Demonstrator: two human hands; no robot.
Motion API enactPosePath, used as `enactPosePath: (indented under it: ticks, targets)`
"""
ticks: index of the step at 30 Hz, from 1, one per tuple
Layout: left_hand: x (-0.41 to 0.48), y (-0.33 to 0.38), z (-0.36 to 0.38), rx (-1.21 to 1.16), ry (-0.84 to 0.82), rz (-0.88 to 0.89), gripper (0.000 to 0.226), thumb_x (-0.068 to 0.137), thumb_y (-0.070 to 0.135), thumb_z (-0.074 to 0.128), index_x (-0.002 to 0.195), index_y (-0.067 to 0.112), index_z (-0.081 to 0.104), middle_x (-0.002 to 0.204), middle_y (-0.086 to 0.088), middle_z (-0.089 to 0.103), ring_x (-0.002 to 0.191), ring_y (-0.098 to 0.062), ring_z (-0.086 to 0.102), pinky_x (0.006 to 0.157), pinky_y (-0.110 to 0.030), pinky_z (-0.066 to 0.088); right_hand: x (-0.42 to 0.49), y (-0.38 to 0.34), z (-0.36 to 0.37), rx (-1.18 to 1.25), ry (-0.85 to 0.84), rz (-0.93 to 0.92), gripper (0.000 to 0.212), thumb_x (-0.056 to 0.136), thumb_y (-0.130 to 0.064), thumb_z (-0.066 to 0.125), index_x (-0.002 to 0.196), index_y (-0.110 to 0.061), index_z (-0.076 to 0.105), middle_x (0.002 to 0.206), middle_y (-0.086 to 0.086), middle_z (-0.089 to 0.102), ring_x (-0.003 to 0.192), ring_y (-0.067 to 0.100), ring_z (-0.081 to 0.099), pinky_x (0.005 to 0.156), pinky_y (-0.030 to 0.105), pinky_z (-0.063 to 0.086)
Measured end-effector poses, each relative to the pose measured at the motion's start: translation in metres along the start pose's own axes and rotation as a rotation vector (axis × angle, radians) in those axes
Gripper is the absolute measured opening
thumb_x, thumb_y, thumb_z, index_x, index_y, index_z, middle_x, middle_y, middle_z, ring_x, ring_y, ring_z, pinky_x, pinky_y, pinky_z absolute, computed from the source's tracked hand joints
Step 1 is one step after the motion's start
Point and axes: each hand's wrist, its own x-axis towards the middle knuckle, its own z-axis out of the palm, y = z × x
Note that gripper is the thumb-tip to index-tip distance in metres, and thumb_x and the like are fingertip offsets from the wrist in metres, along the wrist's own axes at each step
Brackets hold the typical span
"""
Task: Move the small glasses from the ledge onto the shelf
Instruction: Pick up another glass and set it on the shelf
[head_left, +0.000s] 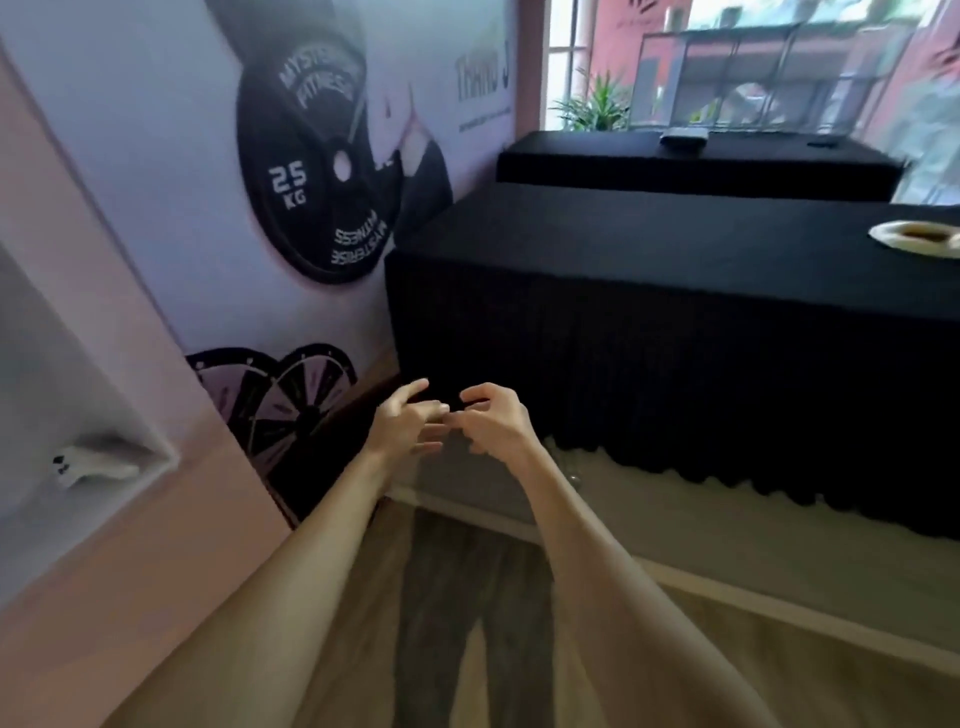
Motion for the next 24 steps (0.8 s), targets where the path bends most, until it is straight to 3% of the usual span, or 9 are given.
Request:
enactPosePath:
  ticks: [5,7,9,11,13,15,18,24]
  targets:
    - [0.053,-0.029,0.074,0.086,-0.103,-0.08,0.025,0.095,0.019,0.07,0.12,0.016,0.071,0.111,-0.007,0.073,0.101,-0.021,0.066,0.076,-0.03,0.054,0.029,0.051,-0.057,-0.05,0.108,0.101,0.057,0.076,-0.042,0.083,0.126,-0.02,0.068,0.102,-0.004,0.074,0.101,0.019,0.072,0.091,0.041,0.062]
    - [0.075,-0.04,0.095,0.104,-0.151,-0.094,0.02,0.095,0.021,0.07,0.115,0.02,0.072,0.111,-0.005,0.073,0.102,-0.02,0.065,0.081,-0.034,0.054,0.044,0.068,-0.073,-0.059,0.141,0.146,0.049,0.076,-0.041,0.084,0.119,-0.021,0.07,0.098,-0.003,0.074,0.096,0.019,0.072,0.082,0.036,0.06]
    - [0.098,-0.051,0.114,0.114,-0.2,-0.101,0.025,0.094,0.021,0.07,0.119,0.017,0.071,0.114,-0.006,0.072,0.103,-0.021,0.066,0.09,-0.039,0.055,0.061,0.085,-0.085,-0.062,0.176,0.202,0.034,0.075,-0.037,0.084,0.104,-0.026,0.07,0.095,0.0,0.076,0.093,0.02,0.074,0.076,0.035,0.06]
    - [0.124,-0.062,0.128,0.11,-0.249,-0.11,0.031,0.093,0.021,0.071,0.123,0.014,0.069,0.115,-0.007,0.072,0.104,-0.022,0.067,0.089,-0.039,0.056,0.079,0.102,-0.093,-0.062,0.221,0.247,0.024,0.075,-0.033,0.084,0.092,-0.031,0.067,0.096,0.002,0.078,0.093,0.02,0.075,0.078,0.036,0.062]
    - [0.15,-0.074,0.141,0.103,-0.303,-0.124,0.033,0.092,0.02,0.074,0.123,0.012,0.068,0.117,-0.009,0.072,0.099,-0.02,0.067,0.079,-0.033,0.056,0.095,0.118,-0.1,-0.083,0.253,0.281,0.022,0.077,-0.029,0.084,0.092,-0.028,0.068,0.096,0.002,0.078,0.091,0.018,0.075,0.073,0.029,0.059]
    - [0.173,-0.091,0.15,0.108,-0.344,-0.143,0.034,0.09,0.02,0.077,0.122,0.014,0.067,0.119,-0.009,0.072,0.095,-0.018,0.067,0.073,-0.031,0.054,0.112,0.14,-0.102,-0.092,0.28,0.318,0.023,0.075,-0.03,0.084,0.093,-0.025,0.071,0.094,0.002,0.078,0.09,0.018,0.075,0.074,0.032,0.06]
    - [0.202,-0.115,0.16,0.14,-0.382,-0.16,0.039,0.089,0.024,0.081,0.123,0.014,0.065,0.117,-0.006,0.07,0.102,-0.019,0.069,0.075,-0.031,0.055,0.137,0.177,-0.099,-0.092,0.295,0.365,0.029,0.071,-0.035,0.085,0.096,-0.027,0.072,0.096,0.001,0.078,0.093,0.019,0.075,0.084,0.042,0.064]
    - [0.262,-0.175,0.183,0.179,-0.354,-0.183,0.044,0.082,0.019,0.088,0.12,0.011,0.067,0.112,-0.007,0.07,0.098,-0.017,0.066,0.075,-0.028,0.052,0.184,0.24,-0.092,-0.05,0.301,0.453,0.024,0.076,-0.022,0.084,0.095,-0.023,0.07,0.095,0.0,0.076,0.085,0.016,0.072,0.074,0.036,0.062]
